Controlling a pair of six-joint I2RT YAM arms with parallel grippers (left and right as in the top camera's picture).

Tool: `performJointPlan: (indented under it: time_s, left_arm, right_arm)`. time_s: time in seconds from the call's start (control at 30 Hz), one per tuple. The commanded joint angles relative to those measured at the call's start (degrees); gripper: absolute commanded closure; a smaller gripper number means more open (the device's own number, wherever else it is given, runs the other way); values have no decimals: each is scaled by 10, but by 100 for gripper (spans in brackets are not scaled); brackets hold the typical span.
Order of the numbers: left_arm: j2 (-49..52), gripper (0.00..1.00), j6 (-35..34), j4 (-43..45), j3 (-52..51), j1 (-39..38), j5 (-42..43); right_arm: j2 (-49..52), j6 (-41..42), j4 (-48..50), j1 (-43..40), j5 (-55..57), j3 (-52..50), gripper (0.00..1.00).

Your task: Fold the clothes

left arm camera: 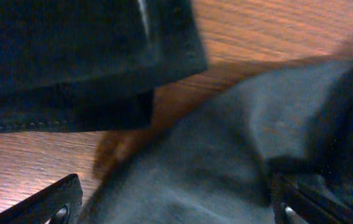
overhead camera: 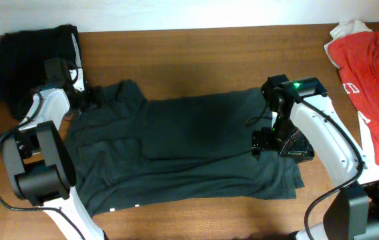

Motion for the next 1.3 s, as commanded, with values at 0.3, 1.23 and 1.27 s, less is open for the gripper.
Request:
performJointPlan:
  time_s: [0.3,1.23,1.27]
  left_arm:
    - [42,99,12,10,9,1,-58]
    - [-4,99,12,-56,29,-1,38]
    - [-29,99,10,-75,35,-1,77]
  right_arm:
    - [4,-107,188,-88,15,202,1]
    - [358,-101,324,-131,-28,283,96]
    - [358,-101,287,-136,-28,309,96]
